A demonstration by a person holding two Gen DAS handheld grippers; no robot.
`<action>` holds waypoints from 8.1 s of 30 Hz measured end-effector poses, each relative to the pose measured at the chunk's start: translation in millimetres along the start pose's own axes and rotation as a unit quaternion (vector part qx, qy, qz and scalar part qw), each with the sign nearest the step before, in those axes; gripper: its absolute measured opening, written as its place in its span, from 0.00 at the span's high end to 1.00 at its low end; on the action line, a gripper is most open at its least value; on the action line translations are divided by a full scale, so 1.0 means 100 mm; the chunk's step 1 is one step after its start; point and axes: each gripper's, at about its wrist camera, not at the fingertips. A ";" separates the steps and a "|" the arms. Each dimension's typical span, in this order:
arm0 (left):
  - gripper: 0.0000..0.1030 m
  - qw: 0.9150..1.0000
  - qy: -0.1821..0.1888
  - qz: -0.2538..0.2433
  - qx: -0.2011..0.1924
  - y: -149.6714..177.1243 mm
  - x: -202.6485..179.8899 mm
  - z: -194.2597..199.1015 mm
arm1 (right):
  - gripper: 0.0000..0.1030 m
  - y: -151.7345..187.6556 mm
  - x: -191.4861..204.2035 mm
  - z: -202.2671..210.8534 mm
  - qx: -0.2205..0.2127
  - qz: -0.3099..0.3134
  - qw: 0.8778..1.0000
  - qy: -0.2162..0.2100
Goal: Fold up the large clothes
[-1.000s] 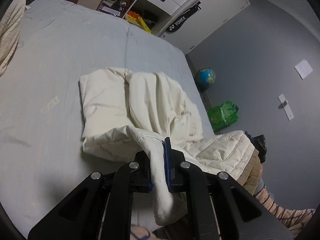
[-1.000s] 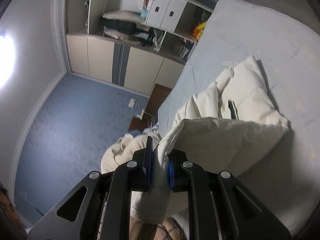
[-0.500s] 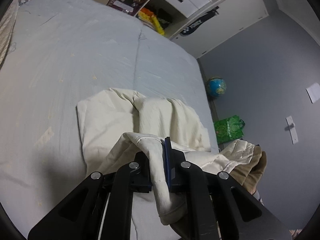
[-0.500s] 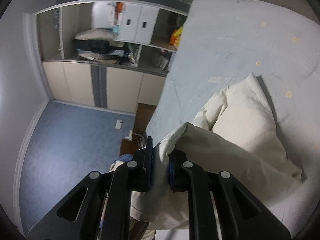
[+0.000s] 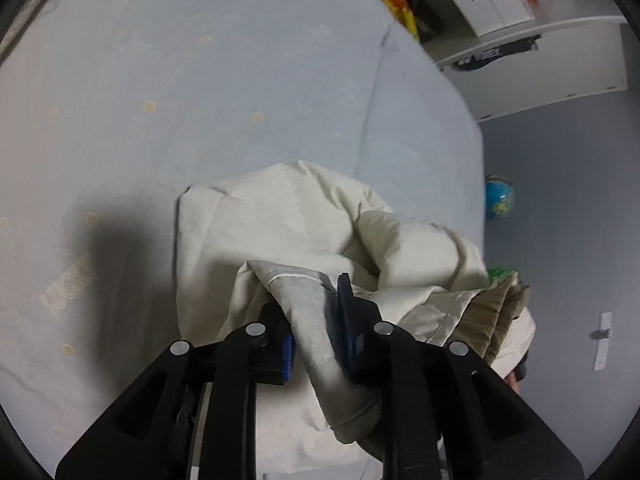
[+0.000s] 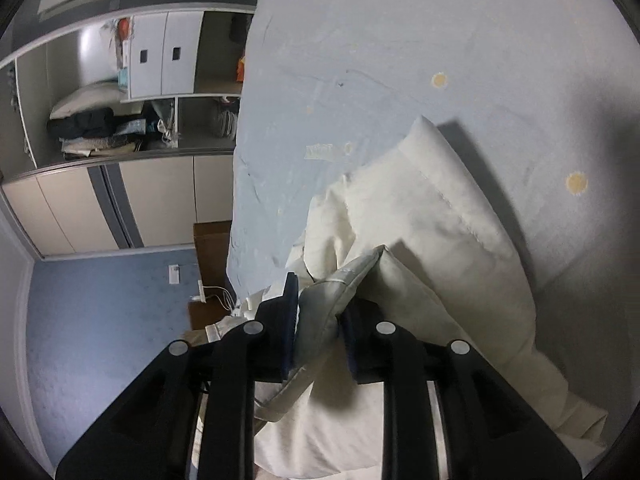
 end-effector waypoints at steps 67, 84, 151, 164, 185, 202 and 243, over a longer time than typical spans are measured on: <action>0.05 0.919 -0.218 -0.315 -0.095 0.91 -0.80 -2.04 | 0.39 1.65 1.23 -1.49 -0.138 0.554 0.767 0.294; 0.05 0.915 -0.211 -0.324 -0.112 0.96 -0.66 -2.06 | 0.39 1.63 1.11 -1.58 -0.145 0.546 0.775 0.284; 0.06 0.911 -0.161 -0.338 -0.173 2.44 -1.26 -0.21 | 0.07 2.55 1.15 0.70 -0.198 0.518 0.804 0.214; 0.06 0.918 -0.172 -0.321 -0.155 3.22 -0.75 -0.03 | 0.07 3.11 0.53 1.15 -0.217 0.499 0.803 0.243; 0.06 0.895 -0.175 -0.374 -0.171 3.69 -0.51 -0.04 | 0.07 3.69 -0.11 1.33 -0.274 0.524 0.762 0.264; 0.06 0.906 -0.169 -0.347 -0.175 3.66 -0.46 -0.05 | 0.07 3.63 -0.17 1.30 -0.267 0.509 0.771 0.274; 0.06 0.905 -0.166 -0.347 -0.179 3.64 -0.44 -0.01 | 0.07 3.65 -0.19 1.28 -0.268 0.515 0.766 0.277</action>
Point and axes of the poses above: each gripper's, at about its wrist camera, not at the fingertips, and z roughly against the way its jaws point, x to its left, y to its underside, and after that the axes turned 13 degrees about y, right-handed
